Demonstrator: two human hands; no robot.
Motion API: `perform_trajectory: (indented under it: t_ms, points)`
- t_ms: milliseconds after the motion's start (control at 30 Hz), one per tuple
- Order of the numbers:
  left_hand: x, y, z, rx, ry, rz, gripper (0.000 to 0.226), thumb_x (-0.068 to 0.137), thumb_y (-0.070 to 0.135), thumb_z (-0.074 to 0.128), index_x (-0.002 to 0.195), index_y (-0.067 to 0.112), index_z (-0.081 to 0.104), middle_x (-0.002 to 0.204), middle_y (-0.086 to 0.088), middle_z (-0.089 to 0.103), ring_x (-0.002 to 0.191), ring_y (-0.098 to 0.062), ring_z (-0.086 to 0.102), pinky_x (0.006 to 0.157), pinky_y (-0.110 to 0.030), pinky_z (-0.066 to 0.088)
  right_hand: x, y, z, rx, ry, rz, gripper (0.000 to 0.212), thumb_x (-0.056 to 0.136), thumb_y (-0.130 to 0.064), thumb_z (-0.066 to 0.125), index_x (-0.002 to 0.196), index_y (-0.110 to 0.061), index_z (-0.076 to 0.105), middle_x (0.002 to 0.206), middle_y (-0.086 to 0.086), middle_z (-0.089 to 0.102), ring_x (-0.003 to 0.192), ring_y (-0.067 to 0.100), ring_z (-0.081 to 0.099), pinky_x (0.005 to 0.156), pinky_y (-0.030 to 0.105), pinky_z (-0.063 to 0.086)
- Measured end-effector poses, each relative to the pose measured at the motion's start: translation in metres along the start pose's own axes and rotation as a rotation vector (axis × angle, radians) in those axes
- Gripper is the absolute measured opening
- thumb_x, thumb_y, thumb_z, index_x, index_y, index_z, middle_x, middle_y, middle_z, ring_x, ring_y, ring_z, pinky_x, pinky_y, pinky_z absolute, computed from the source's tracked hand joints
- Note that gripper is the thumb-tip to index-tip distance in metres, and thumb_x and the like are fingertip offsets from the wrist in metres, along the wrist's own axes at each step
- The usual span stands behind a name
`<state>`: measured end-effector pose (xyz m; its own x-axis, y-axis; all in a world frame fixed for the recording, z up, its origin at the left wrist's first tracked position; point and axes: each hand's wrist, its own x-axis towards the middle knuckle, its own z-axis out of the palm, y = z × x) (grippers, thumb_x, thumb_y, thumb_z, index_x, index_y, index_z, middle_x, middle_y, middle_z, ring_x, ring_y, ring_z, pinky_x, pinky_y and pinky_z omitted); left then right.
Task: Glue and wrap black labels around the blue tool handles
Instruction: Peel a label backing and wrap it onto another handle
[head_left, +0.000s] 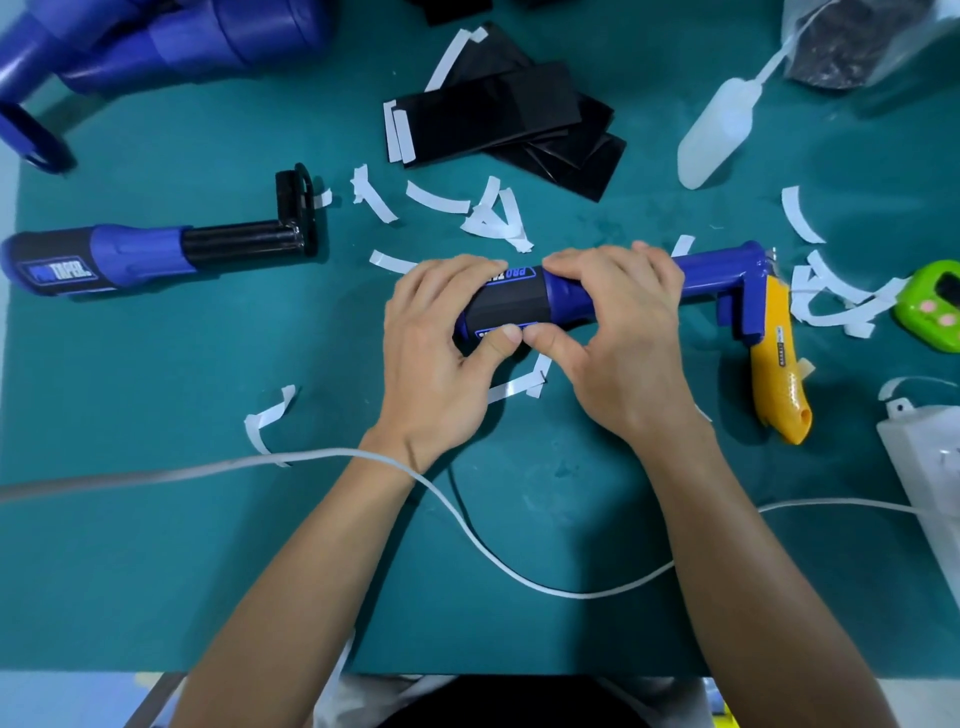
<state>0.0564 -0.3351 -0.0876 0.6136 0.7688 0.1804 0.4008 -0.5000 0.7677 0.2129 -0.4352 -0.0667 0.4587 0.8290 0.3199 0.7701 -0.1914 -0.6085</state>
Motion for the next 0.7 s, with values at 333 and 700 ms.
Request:
perform_trajectory:
  t_ms: [333, 700]
  points:
    - [-0.008, 0.012, 0.006, -0.129, 0.007, -0.147, 0.043, 0.093, 0.028, 0.071, 0.134, 0.018, 0.065, 0.134, 0.004, 0.056, 0.13, -0.012, 0.045, 0.111, -0.021, 0.033, -0.002, -0.001, 0.003, -0.001, -0.013, 0.022, 0.043, 0.084, -0.035, 0.081, 0.115, -0.009, 0.07, 0.115, -0.002, 0.072, 0.115, 0.015, 0.05, 0.12, 0.027, 0.015]
    - [-0.008, 0.018, 0.001, -0.076, 0.031, -0.157, 0.045, 0.084, 0.023, 0.075, 0.129, 0.021, 0.069, 0.131, 0.006, 0.061, 0.126, -0.008, 0.046, 0.11, -0.024, 0.036, -0.007, -0.002, 0.002, 0.03, 0.013, 0.052, 0.036, 0.084, -0.024, 0.08, 0.115, -0.007, 0.073, 0.117, -0.003, 0.072, 0.12, 0.0, 0.039, 0.12, 0.037, 0.021]
